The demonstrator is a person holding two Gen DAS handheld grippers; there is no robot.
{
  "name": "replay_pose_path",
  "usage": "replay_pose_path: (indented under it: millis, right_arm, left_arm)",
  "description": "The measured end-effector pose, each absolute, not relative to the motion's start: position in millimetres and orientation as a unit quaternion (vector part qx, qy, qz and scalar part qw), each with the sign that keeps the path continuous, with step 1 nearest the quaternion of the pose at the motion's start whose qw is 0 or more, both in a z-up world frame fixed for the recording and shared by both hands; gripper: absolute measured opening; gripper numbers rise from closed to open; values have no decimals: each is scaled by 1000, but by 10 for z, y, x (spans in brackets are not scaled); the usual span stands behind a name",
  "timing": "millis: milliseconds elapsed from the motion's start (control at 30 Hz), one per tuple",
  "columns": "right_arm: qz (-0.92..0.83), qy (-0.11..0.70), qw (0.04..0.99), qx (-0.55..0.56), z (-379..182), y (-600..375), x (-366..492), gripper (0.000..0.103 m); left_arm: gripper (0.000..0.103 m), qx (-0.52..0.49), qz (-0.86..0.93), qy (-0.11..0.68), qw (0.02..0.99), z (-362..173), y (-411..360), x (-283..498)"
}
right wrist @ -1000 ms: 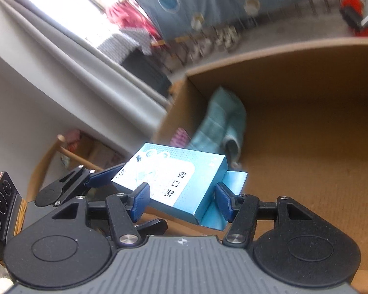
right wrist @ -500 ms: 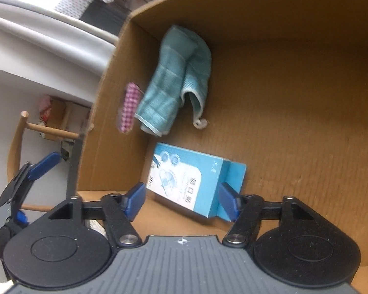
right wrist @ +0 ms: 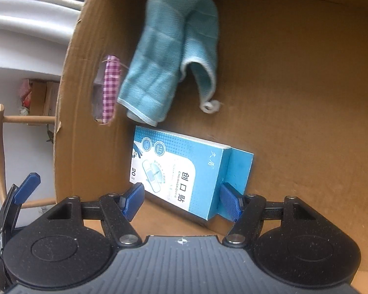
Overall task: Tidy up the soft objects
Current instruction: 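Release the bandage box beside the towel and withdraw the right gripper, then grasp the blue-and-white wet-wipe pack beside the box with the right gripper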
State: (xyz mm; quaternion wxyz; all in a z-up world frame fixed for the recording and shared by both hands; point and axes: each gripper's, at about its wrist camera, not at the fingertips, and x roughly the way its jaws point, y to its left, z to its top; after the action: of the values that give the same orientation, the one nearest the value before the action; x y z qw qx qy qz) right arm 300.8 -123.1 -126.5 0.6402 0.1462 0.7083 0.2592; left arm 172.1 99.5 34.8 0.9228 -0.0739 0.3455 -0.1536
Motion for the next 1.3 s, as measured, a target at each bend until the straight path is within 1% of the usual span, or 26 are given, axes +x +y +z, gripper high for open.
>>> replay_pose_path:
  millis: [333, 467, 600, 667, 767, 900, 1100, 1300]
  right_arm:
    - [262, 692, 662, 116, -1208, -1028, 2982, 74]
    - [257, 668, 690, 110, -979, -1133, 2851, 74]
    - [264, 623, 726, 125, -589, -1372, 2697, 75]
    - [270, 593, 747, 131, -371, -1503, 2572, 79]
    - [282, 541, 779, 142, -61, -1674, 2282, 80]
    - [292, 491, 803, 169, 172, -1889, 1859, 84]
    - [291, 465, 803, 235, -10, -2049, 1353, 86]
    - [283, 476, 768, 321, -477, -2017, 1108, 86]
  left_arm:
    - [102, -87, -148, 344, 923, 322, 1082, 1634]
    - [102, -90, -145, 334, 927, 356, 1088, 1546]
    - [102, -94, -146, 317, 932, 411, 1078, 1431]
    - [102, -102, -148, 311, 933, 432, 1077, 1368]
    - [102, -113, -149, 315, 931, 446, 1080, 1272]
    - [103, -114, -151, 329, 925, 425, 1028, 1159]
    - [103, -66, -122, 360, 923, 307, 859, 1025]
    - [103, -77, -173, 371, 909, 197, 776, 902]
